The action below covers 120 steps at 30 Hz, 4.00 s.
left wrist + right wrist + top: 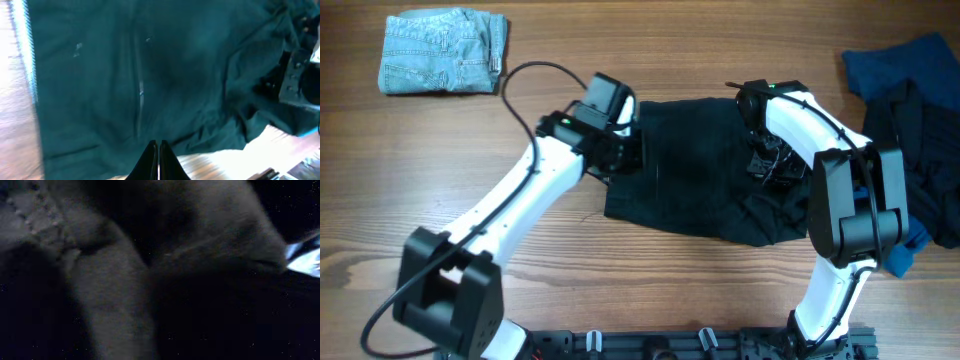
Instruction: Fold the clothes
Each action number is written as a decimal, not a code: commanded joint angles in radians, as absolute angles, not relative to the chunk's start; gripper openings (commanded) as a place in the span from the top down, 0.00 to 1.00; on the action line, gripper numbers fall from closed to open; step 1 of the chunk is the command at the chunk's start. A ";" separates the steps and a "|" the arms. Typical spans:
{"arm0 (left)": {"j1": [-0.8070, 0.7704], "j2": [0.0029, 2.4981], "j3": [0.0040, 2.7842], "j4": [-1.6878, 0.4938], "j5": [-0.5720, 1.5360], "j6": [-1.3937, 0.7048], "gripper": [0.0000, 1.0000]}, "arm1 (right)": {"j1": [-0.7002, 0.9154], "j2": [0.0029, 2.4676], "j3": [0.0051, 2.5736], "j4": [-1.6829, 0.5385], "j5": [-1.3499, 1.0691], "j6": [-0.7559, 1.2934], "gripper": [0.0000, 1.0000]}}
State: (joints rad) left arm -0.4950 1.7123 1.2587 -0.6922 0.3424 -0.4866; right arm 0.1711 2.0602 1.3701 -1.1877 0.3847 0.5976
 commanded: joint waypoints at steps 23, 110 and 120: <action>-0.402 2.084 1.257 -0.677 0.165 -0.532 0.96 | 0.170 2.078 1.362 -1.159 0.274 0.523 0.96; 0.217 2.113 1.257 -0.852 0.138 -0.453 0.95 | 0.227 2.030 1.397 -1.240 0.117 0.628 0.96; 0.220 1.972 1.257 -0.864 0.236 -0.453 0.95 | 0.251 1.764 1.397 -1.213 -0.269 0.356 0.91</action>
State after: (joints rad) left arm 0.2005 2.0094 1.2949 -0.8528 0.3340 -0.4675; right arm 0.2241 1.8191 1.3964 -1.2182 -0.0437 0.5148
